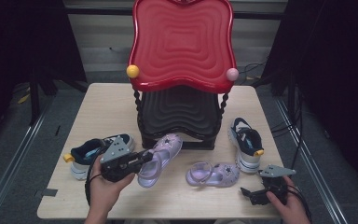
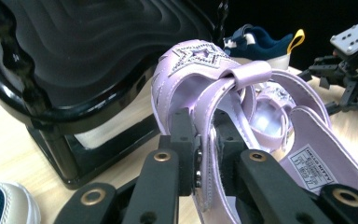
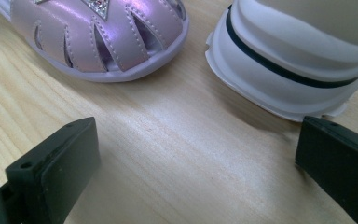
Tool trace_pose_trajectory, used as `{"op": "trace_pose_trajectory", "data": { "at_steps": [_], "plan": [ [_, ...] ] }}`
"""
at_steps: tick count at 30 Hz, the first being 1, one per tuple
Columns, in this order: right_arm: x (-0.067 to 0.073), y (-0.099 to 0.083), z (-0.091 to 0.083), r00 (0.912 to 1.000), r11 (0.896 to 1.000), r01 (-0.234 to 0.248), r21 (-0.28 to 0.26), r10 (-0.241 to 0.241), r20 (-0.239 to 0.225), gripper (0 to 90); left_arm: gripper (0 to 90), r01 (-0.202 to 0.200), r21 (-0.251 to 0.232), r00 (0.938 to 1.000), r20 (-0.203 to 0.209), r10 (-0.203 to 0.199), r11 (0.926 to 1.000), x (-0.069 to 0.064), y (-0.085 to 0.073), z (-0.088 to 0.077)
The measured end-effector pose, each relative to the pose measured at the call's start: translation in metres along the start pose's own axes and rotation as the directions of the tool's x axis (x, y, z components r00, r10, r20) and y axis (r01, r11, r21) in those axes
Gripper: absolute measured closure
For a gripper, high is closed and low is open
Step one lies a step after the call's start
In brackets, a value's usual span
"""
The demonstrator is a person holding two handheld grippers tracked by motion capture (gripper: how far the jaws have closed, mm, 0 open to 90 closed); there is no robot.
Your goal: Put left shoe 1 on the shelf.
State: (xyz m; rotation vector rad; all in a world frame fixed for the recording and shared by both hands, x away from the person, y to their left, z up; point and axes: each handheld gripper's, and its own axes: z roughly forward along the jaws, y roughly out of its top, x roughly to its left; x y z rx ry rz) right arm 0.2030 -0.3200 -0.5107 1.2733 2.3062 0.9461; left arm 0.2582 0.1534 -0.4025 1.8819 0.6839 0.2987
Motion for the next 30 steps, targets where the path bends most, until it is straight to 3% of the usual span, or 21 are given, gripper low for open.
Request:
{"op": "trace_pose_trajectory", "data": {
  "at_steps": [16,27,30],
  "plan": [
    [0.0,0.0,0.0,1.0,1.0,0.0,0.0,0.0,0.0,0.0,81.6,0.008,-0.039,0.9982,-0.058,-0.01,0.9992,0.003,0.017,0.006],
    [0.0,0.0,0.0,1.0,1.0,0.0,0.001,0.0,0.0,0.0,81.6,0.014,-0.07,0.9894,-0.143,-0.024,0.9974,0.008,0.025,0.015],
    [0.0,0.0,0.0,1.0,1.0,-0.001,0.001,0.001,0.0,0.0,81.5,0.013,-0.073,0.9884,-0.15,-0.024,0.9972,0.009,0.026,0.017]
  ]
}}
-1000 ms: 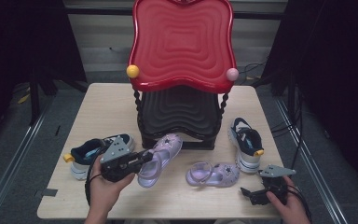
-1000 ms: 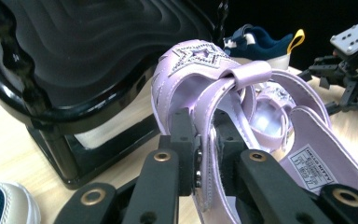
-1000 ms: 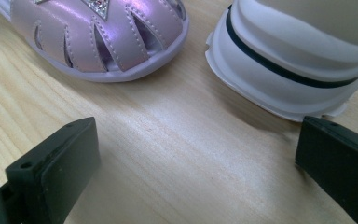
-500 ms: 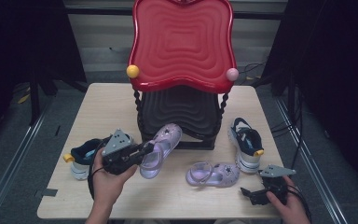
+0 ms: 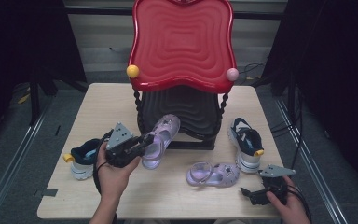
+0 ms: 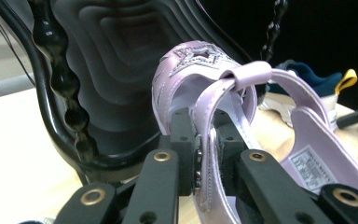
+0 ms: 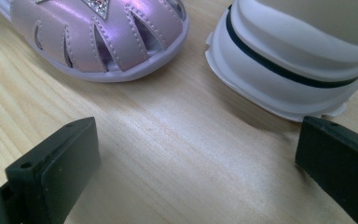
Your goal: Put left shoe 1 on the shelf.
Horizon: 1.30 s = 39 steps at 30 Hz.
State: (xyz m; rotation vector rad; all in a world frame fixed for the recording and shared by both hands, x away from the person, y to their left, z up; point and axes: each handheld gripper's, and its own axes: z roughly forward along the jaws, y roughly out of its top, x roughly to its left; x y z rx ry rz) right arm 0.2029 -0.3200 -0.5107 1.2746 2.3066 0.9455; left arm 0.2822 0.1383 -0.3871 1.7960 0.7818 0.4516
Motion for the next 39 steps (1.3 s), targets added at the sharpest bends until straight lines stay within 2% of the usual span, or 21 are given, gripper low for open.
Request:
{"op": "trace_pose_trajectory", "data": {
  "at_steps": [5,10,17,19,21,26,29,34,39],
  "plan": [
    [0.0,0.0,0.0,1.0,1.0,0.001,0.0,-0.001,0.0,0.0,81.6,-0.001,-0.019,0.9989,-0.048,0.0,0.9998,-0.001,0.004,0.007],
    [0.0,0.0,0.0,1.0,1.0,0.0,0.0,0.0,0.0,0.0,81.6,-0.003,-0.01,0.9972,-0.074,0.002,0.9999,-0.002,0.006,0.015],
    [0.0,0.0,0.0,1.0,1.0,0.0,0.0,0.0,0.0,0.0,81.7,0.009,-0.042,0.9943,-0.106,-0.013,0.9991,-0.007,0.011,0.026],
    [0.0,0.0,0.0,1.0,1.0,0.0,0.0,0.0,0.0,0.0,81.6,0.011,-0.046,0.9919,-0.126,-0.016,0.9989,-0.008,0.012,0.029],
    [0.0,0.0,0.0,1.0,1.0,0.0,0.0,0.0,0.0,0.0,81.6,0.033,-0.059,0.988,-0.148,-0.042,0.9977,-0.011,0.012,0.034],
    [0.0,0.0,0.0,1.0,1.0,0.0,0.0,0.0,0.0,0.0,81.6,0.047,-0.082,0.9831,-0.173,-0.061,0.9955,-0.011,0.013,0.039],
    [0.0,0.0,0.0,1.0,1.0,0.001,0.0,-0.001,0.0,0.0,81.6,0.032,-0.084,0.9793,-0.197,-0.048,0.996,-0.011,0.015,0.042],
    [0.0,0.0,0.0,1.0,1.0,0.0,0.0,0.0,0.0,0.0,81.6,0.034,-0.096,0.9747,-0.217,-0.055,0.9948,-0.012,0.016,0.046],
    [0.0,0.0,0.0,1.0,1.0,0.0,0.0,0.0,0.0,0.0,81.6,0.034,-0.107,0.9675,-0.246,-0.06,0.9937,-0.013,0.014,0.055]
  ]
}}
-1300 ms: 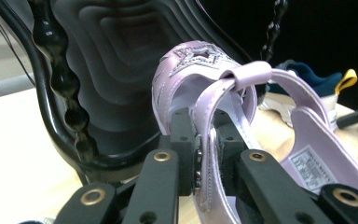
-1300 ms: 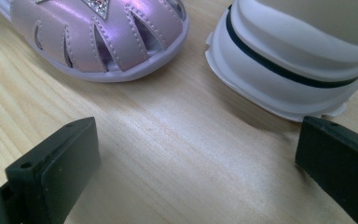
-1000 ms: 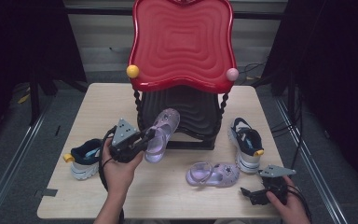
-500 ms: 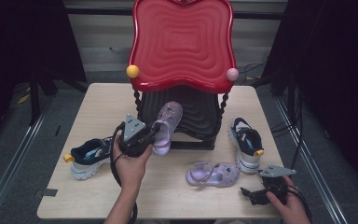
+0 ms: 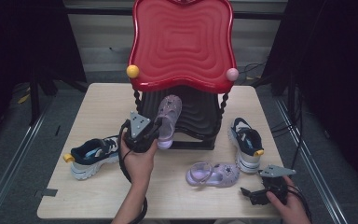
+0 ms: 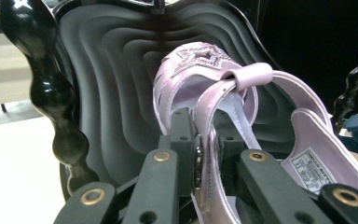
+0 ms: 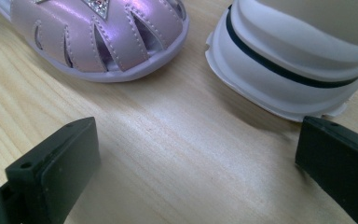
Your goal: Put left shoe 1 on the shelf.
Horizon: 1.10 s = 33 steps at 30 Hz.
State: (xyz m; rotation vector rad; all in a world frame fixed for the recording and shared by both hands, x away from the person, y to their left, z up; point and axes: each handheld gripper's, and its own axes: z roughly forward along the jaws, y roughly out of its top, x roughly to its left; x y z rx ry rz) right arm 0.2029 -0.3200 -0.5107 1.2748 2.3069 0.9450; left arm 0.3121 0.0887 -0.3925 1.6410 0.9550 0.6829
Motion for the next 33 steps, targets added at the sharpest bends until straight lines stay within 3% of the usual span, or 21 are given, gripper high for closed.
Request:
{"op": "trace_pose_trajectory", "data": {
  "at_steps": [4,14,33],
  "plan": [
    [0.0,0.0,0.0,1.0,1.0,0.001,-0.001,-0.001,0.0,0.0,81.6,0.017,-0.015,0.9997,-0.019,-0.017,0.9998,0.0,-0.001,0.005],
    [0.0,0.0,0.0,1.0,1.0,0.001,0.0,-0.001,0.0,0.0,81.6,0.005,-0.034,0.9955,-0.094,-0.008,0.9994,-0.005,0.005,0.019],
    [0.0,0.0,0.0,1.0,1.0,0.001,0.0,-0.001,0.0,0.0,81.3,0.032,-0.06,0.99,-0.135,-0.04,0.9977,-0.013,0.017,0.044]
  ]
}}
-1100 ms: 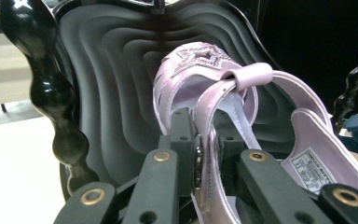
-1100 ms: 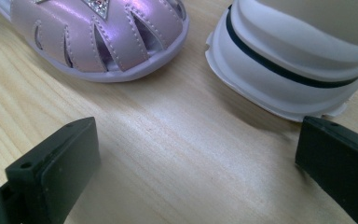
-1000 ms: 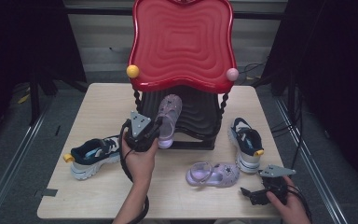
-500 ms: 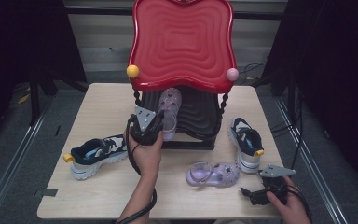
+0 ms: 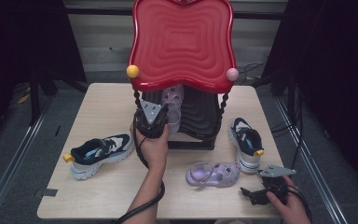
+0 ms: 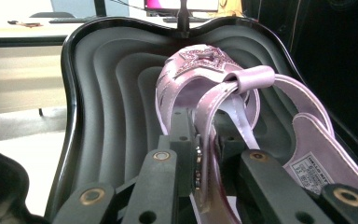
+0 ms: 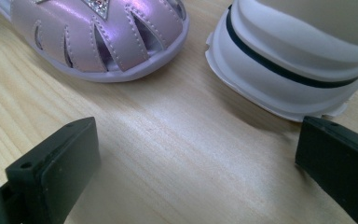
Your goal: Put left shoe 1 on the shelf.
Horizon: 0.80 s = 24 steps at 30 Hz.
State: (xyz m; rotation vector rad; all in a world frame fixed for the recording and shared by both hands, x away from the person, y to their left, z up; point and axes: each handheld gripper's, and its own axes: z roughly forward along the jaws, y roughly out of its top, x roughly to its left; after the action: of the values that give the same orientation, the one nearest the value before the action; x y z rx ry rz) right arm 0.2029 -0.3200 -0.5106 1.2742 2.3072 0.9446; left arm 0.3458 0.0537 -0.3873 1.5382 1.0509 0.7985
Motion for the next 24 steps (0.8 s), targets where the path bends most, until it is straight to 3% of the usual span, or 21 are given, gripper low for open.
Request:
{"op": "trace_pose_trajectory", "data": {
  "at_steps": [9,15,24],
  "plan": [
    [0.0,0.0,0.0,1.0,1.0,0.0,0.0,0.0,0.0,0.0,81.2,0.001,-0.022,0.9996,-0.028,-0.002,0.9998,-0.002,0.004,0.011],
    [0.0,0.0,0.0,1.0,1.0,0.001,-0.001,-0.001,0.0,0.0,81.2,0.032,-0.027,0.9982,-0.049,-0.034,0.9991,-0.002,0.0,0.021],
    [0.0,0.0,0.0,1.0,1.0,0.004,0.0,-0.004,-0.002,0.0,81.0,0.026,-0.038,0.9955,-0.09,-0.03,0.9989,-0.002,-0.002,0.031]
  ]
}}
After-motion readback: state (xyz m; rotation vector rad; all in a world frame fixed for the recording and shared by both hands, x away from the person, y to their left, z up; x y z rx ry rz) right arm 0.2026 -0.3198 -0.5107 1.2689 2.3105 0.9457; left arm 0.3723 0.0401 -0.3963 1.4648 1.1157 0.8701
